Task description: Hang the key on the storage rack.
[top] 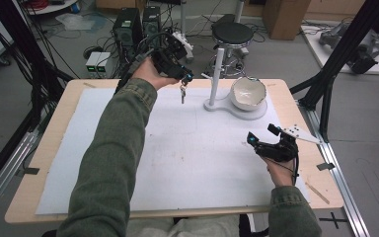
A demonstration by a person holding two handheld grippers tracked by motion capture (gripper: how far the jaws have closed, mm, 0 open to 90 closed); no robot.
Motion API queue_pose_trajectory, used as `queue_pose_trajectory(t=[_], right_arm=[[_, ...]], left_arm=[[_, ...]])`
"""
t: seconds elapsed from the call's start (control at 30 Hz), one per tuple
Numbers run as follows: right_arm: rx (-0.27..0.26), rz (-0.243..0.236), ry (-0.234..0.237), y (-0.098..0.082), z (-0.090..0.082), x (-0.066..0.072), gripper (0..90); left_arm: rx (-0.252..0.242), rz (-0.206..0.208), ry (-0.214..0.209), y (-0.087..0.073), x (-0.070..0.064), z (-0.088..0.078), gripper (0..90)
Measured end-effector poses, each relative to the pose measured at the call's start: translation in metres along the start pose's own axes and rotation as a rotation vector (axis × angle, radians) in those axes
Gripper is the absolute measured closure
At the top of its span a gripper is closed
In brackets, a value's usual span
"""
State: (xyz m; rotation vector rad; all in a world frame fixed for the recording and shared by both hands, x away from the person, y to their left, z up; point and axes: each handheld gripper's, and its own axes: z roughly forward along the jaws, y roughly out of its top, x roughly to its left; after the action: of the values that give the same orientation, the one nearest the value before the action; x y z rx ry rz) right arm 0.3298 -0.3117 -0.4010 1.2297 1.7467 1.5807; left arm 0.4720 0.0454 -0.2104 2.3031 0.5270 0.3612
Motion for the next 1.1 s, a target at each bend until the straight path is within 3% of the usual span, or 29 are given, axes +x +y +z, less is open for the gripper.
queue_pose_trajectory(t=[0.33, 0.5, 0.87, 0.97, 1.1], right_arm=[[0.001, 0.007, 0.002, 0.0, -0.002, 0.0, 0.4], [0.004, -0.001, -0.003, 0.0, -0.002, 0.001, 0.4], [0.004, -0.007, -0.004, -0.001, -0.001, -0.001, 0.4], [0.006, -0.008, -0.005, -0.001, -0.001, 0.0, 0.3], [0.007, -0.003, -0.005, -0.001, -0.002, -0.001, 0.4]], left_arm=[[0.002, 0.004, -0.027, 0.012, -0.004, 0.023, 80.7], [-0.034, 0.0, -0.052, 0.021, -0.007, 0.032, 80.7], [-0.063, 0.028, -0.005, 0.035, -0.01, 0.039, 80.7], [-0.117, 0.022, -0.009, 0.04, -0.011, 0.038, 80.8], [-0.131, 0.024, -0.007, 0.042, -0.009, 0.039, 80.8]])
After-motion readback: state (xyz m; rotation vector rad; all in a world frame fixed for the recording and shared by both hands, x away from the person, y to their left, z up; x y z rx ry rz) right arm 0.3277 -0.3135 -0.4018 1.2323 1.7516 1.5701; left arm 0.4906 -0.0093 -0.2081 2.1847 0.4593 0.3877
